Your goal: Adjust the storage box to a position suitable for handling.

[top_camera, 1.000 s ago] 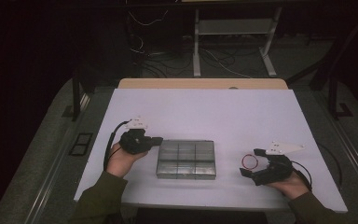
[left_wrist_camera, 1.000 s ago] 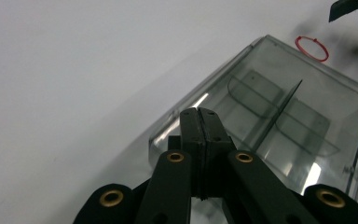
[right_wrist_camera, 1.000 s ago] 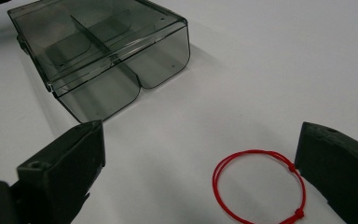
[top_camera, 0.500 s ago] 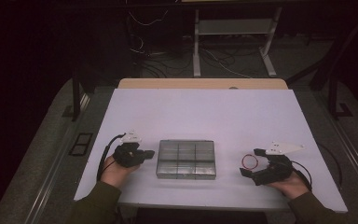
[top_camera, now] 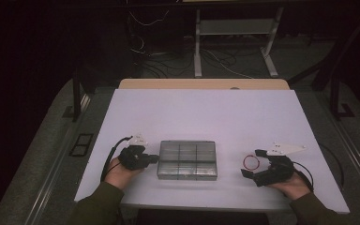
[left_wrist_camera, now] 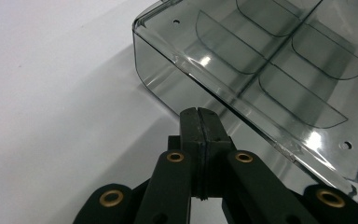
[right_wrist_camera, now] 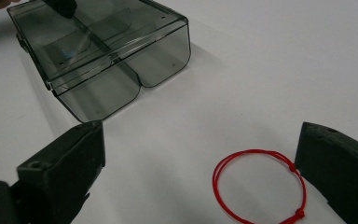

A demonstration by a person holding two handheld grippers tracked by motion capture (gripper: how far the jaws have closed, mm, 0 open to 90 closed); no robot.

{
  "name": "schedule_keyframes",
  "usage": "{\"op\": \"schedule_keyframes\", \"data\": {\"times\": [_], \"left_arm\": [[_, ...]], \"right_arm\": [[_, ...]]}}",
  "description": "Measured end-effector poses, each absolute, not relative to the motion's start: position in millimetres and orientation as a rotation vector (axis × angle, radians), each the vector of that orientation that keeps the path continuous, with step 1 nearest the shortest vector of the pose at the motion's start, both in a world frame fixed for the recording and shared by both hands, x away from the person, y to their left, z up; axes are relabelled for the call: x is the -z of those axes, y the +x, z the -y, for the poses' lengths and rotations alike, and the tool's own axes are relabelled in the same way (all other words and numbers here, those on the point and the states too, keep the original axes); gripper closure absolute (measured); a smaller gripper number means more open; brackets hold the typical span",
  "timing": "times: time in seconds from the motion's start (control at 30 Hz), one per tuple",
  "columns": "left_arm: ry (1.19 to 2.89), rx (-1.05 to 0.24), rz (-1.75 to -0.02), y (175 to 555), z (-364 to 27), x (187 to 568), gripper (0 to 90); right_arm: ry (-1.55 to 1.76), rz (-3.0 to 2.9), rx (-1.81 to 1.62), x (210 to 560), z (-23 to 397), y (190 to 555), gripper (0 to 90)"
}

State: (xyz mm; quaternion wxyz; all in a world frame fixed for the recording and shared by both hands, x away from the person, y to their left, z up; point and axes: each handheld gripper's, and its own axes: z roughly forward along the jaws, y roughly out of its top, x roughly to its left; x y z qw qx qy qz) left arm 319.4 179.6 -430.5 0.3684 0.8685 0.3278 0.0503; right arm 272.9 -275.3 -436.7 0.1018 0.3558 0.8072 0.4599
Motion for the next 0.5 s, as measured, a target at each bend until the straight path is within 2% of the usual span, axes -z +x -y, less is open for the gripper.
{"op": "schedule_keyframes", "data": {"times": [0.5], "left_arm": [[2.232,-0.119,-0.805,318,-162,432,89.0]], "right_arm": [[1.04,-2.374,-1.372,433,278,271,1.5]]}}
